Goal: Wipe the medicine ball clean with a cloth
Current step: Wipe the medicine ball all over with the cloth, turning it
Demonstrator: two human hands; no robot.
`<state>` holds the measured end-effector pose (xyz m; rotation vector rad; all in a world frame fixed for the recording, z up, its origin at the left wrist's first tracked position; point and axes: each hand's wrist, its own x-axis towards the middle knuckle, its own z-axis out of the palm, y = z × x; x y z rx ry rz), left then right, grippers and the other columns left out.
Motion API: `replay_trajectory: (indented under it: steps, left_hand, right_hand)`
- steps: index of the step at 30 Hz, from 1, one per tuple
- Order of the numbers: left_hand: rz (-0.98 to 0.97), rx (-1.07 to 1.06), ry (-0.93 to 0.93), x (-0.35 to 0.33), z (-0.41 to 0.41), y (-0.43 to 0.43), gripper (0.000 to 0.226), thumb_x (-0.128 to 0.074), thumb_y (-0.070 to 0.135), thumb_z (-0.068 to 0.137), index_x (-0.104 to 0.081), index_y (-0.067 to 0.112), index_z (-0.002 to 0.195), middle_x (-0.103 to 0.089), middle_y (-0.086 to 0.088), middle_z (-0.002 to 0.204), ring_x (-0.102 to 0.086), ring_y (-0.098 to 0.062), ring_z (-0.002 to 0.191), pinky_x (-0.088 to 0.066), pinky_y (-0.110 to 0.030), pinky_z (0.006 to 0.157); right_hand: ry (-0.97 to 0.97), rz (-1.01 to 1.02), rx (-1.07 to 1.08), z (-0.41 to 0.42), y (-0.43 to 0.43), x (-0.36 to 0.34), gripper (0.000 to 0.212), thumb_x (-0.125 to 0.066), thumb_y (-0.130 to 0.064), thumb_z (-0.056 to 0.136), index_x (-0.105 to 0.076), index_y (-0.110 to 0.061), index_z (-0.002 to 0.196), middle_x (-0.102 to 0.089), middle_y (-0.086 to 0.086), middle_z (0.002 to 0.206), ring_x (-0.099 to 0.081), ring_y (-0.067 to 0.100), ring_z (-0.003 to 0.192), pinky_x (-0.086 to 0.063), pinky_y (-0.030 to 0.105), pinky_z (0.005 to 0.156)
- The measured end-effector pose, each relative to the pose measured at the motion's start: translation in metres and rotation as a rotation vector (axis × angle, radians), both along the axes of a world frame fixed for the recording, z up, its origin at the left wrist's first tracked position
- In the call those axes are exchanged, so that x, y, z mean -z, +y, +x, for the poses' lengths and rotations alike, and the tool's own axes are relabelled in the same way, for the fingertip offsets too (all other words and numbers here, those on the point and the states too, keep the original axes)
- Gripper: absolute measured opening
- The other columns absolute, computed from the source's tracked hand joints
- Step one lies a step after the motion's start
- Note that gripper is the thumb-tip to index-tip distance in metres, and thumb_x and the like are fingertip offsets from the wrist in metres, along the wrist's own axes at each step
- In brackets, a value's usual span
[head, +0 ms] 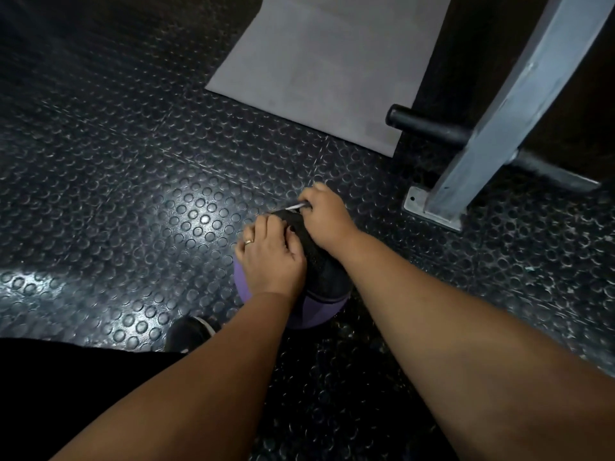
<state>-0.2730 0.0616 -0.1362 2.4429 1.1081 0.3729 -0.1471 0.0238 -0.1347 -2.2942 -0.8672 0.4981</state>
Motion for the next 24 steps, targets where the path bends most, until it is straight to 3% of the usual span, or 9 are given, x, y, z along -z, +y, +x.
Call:
replay_trajectory:
  steps: [3,9,13,18,21,24]
  left_hand:
    - [-0.068,-0.053,0.003,0.000,0.005,0.004,0.013,-0.047,0.022,0.094,-0.054,0.012,0.096,-0.055,-0.008,0.106,-0.047,-0.030,0.106,-0.034,-0.048,0.093]
    - [-0.134,-0.074,0.013,-0.005,0.018,0.017,0.009,-0.044,0.021,0.096,-0.051,0.015,0.094,-0.055,-0.004,0.107,-0.046,-0.027,0.107,-0.032,-0.046,0.094]
    - [-0.099,-0.008,0.040,-0.006,0.023,0.015,0.006,-0.045,0.021,0.094,-0.043,0.020,0.089,-0.054,-0.003,0.105,-0.047,-0.027,0.105,-0.033,-0.045,0.092]
    - [-0.075,0.029,0.068,-0.007,0.023,0.014,0.006,-0.046,0.020,0.093,-0.040,0.022,0.090,-0.053,-0.001,0.106,-0.046,-0.024,0.107,-0.033,-0.047,0.095]
    - [-0.077,0.048,0.069,-0.006,0.023,0.014,0.001,-0.045,0.021,0.092,-0.045,0.021,0.092,-0.052,0.000,0.107,-0.046,-0.025,0.107,-0.032,-0.048,0.097]
    - [-0.040,0.051,0.050,-0.002,0.019,0.007,0.013,-0.043,0.025,0.087,-0.052,0.017,0.093,-0.054,-0.002,0.104,-0.047,-0.027,0.103,-0.032,-0.048,0.096]
  right_hand:
    - [-0.029,-0.004,-0.015,0.000,0.005,0.001,0.019,-0.050,-0.003,0.090,-0.062,0.000,0.105,-0.052,0.015,0.108,-0.052,0.029,0.097,-0.044,0.037,0.084]
    - [-0.149,0.286,0.100,-0.073,-0.055,0.001,0.015,-0.048,0.007,0.077,-0.052,-0.003,0.087,-0.046,0.008,0.096,-0.048,0.024,0.084,-0.045,0.038,0.072]
    - [-0.128,0.280,0.097,-0.085,-0.075,0.001,0.020,-0.044,0.008,0.070,-0.050,-0.001,0.087,-0.045,0.007,0.097,-0.047,0.022,0.085,-0.043,0.038,0.074]
    - [-0.177,0.274,0.090,-0.054,-0.048,-0.002,0.013,-0.046,0.005,0.080,-0.055,-0.002,0.087,-0.048,0.007,0.093,-0.048,0.019,0.079,-0.044,0.032,0.070]
    - [-0.130,0.169,0.069,-0.026,-0.021,-0.003,0.010,-0.048,0.000,0.087,-0.057,-0.004,0.090,-0.049,0.007,0.097,-0.049,0.019,0.081,-0.045,0.035,0.072]
    - [-0.020,0.009,-0.008,0.010,0.006,0.002,0.021,-0.047,-0.003,0.090,-0.063,-0.003,0.104,-0.054,0.012,0.107,-0.052,0.023,0.094,-0.040,0.029,0.080]
